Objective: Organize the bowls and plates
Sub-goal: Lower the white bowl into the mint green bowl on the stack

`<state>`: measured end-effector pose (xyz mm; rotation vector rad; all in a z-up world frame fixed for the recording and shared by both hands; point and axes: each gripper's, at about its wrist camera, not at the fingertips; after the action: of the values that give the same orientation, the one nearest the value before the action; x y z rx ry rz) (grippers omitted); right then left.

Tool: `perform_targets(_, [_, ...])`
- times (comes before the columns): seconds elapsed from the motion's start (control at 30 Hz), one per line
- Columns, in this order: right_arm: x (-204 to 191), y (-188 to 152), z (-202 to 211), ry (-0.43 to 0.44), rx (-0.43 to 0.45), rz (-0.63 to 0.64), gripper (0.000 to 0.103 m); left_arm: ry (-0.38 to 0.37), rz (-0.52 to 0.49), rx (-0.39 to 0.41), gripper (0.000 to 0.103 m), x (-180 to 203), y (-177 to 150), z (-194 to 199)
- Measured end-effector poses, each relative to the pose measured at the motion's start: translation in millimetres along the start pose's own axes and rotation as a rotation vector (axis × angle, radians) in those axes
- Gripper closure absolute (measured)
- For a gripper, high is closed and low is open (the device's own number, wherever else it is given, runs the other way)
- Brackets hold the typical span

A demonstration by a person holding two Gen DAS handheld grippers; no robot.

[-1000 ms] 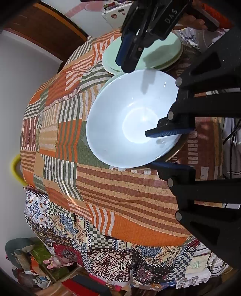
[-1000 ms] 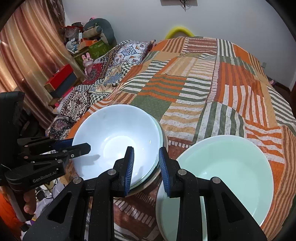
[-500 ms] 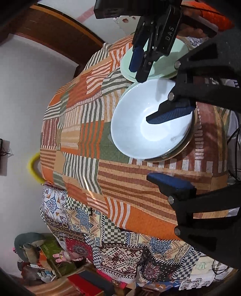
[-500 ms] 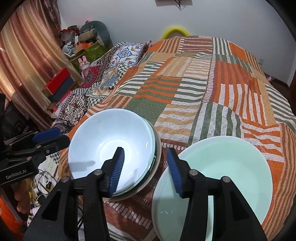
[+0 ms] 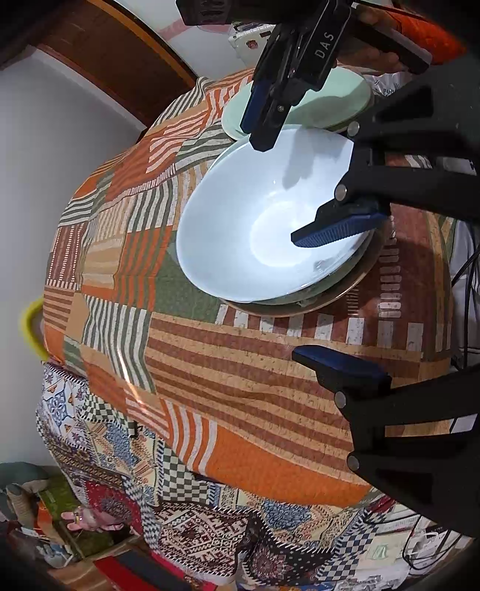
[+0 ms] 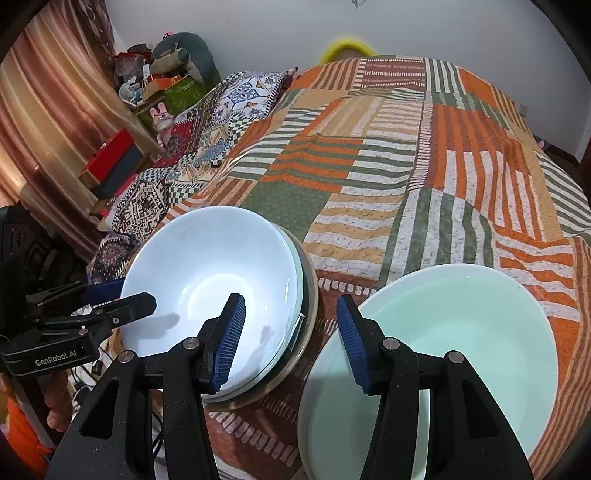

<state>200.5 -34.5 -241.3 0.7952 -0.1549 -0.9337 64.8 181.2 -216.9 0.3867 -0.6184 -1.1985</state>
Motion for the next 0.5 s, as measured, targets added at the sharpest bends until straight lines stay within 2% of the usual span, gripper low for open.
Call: perform_targets(0.5, [0,-8,-23,0.040,-0.061,-0.009,0.055,-0.068,0.051,-0.069,0.051,-2,-7,-27])
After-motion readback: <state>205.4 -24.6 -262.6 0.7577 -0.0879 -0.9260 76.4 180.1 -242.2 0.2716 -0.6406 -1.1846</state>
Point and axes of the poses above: each gripper's, at about its wrist camera, not at the fingertips, and z roughly against the way its jaws point, x to its right, y to its top, and after that the axes turned 9 degrees about x, right-handed
